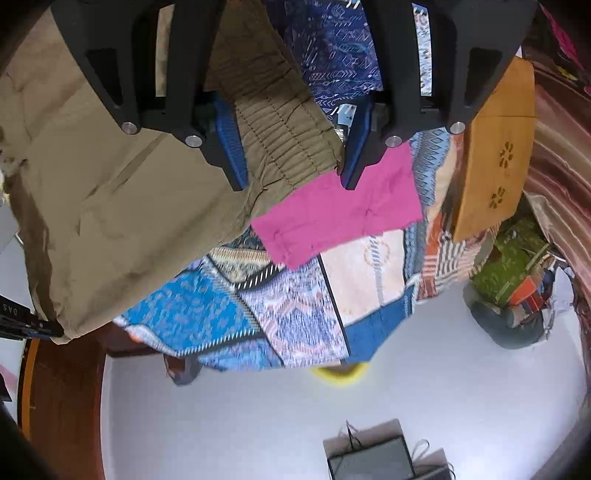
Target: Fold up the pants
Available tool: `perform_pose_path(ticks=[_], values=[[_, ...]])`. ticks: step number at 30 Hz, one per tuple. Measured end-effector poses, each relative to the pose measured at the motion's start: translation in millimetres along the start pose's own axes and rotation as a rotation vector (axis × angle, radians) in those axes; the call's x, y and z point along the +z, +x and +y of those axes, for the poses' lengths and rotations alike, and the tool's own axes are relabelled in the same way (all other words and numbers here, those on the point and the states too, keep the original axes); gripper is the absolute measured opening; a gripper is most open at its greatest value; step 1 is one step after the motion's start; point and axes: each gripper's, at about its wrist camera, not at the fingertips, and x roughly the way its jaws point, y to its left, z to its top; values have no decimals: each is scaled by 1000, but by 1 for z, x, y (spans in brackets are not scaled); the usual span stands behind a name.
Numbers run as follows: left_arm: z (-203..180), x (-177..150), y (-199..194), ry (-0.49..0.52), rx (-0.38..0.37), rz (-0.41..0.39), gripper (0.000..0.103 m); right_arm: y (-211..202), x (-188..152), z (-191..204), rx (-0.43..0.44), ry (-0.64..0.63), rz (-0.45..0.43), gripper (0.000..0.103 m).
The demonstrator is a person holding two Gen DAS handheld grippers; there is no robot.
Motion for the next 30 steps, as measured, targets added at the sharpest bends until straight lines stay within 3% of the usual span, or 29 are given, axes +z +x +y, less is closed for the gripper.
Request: perform_pose_path(ticks=[10,18,19,30], values=[[-11,-19,-91,32,-22,-112,53,-92,-25,-8,16,83,-90,11],[-24,-60,-139,56,-51,-139,52,-148,-82,-2,32,156,-102,10],[-24,-67,-145,55,-48,-143,47,-152,-87,-2,32,159,-99,11],[-29,-139,-149,39,-166,-50,42,-184,-178,14,34,188,-19,11]])
